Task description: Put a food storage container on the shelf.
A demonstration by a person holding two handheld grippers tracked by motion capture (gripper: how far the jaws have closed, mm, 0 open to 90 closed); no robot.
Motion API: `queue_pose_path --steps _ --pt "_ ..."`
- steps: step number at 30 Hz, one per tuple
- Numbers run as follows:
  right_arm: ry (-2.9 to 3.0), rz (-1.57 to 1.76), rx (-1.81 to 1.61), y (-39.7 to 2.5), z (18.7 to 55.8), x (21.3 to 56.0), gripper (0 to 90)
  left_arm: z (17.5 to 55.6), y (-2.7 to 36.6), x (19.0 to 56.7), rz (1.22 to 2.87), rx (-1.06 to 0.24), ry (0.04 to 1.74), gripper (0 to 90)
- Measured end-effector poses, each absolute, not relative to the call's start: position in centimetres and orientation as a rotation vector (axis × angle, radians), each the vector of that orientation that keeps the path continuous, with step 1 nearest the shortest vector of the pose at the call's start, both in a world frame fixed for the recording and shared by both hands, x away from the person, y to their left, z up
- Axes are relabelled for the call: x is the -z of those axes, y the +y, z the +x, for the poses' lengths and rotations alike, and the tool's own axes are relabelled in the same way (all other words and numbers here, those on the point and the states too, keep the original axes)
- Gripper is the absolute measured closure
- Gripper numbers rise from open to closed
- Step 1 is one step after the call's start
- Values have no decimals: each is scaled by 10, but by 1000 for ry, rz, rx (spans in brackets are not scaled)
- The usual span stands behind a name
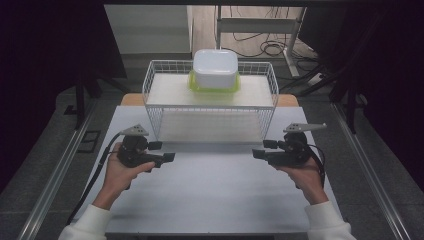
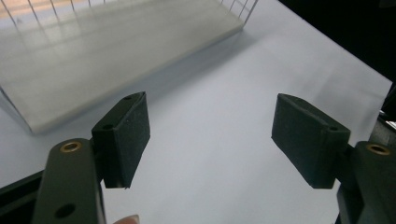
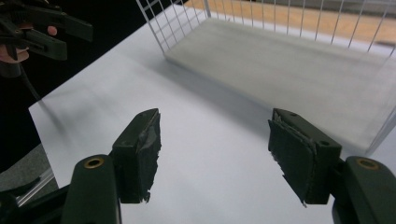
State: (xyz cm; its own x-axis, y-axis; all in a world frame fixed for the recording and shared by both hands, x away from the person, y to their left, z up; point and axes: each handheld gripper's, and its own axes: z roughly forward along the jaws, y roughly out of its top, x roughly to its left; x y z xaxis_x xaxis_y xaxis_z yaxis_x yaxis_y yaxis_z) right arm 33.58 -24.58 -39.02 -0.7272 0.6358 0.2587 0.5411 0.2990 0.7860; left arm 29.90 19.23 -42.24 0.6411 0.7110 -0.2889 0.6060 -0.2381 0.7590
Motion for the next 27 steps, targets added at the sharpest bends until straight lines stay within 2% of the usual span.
queue_pose_path --steps 12,27 --pt "2527 1212 -1283 -249 325 439 310 287 201 453 1970 -131 1100 270" --pt "2485 1210 -1309 -253 323 438 294 289 204 454 1961 -143 1106 261"
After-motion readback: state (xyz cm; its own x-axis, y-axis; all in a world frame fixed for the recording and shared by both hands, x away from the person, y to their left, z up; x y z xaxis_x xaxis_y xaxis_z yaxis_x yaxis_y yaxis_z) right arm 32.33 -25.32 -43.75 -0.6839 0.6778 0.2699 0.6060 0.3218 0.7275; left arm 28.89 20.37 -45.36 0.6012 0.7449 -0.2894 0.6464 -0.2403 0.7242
